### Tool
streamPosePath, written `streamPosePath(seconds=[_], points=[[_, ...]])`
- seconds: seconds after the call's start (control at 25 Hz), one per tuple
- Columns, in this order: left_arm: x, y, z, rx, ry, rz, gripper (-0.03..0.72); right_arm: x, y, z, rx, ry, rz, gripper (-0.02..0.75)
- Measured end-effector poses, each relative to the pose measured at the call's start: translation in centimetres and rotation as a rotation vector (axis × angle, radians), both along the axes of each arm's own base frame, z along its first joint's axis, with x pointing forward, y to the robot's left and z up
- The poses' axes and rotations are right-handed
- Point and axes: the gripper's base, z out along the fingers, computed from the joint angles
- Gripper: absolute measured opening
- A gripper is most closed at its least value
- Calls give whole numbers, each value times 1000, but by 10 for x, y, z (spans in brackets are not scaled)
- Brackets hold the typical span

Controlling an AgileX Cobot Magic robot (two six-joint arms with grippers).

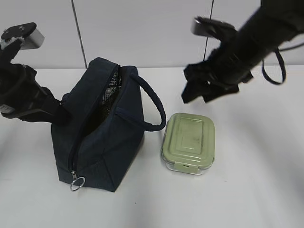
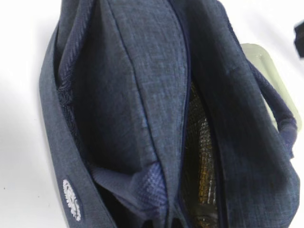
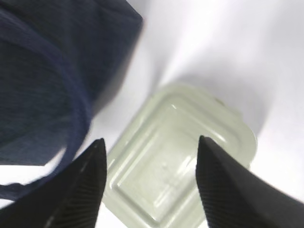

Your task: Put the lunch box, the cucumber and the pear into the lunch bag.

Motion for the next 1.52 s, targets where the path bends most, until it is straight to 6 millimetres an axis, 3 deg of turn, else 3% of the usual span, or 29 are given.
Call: streamPosePath(seconds=[0.2, 0.36, 0.52, 0.84, 0.96, 1.16, 1.32, 1.52], points=[[0, 0, 0, 0, 0, 0, -15, -22, -40, -49, 244, 115, -147, 463], [0, 0, 0, 0, 0, 0, -15, -33, -60, -66, 359, 92, -227, 541], [0, 0, 0, 1, 0, 0, -15, -31, -59, -82, 400, 99, -214, 599], [0, 0, 0, 1, 0, 0, -15, -25, -56, -113, 451, 127, -206, 588], [0, 0, 0, 1, 0, 0, -15, -25, -56, -118, 456, 126, -196, 567], [0, 0, 0, 5, -1, -2, -15, -25, -54, -116, 499, 130, -189, 336], [0, 0, 0, 5, 0, -3, -15, -25, -54, -115, 501, 128, -187, 320], [0, 0, 0, 6, 1, -4, -15, -26, -60, -95, 447, 47, -162, 317]])
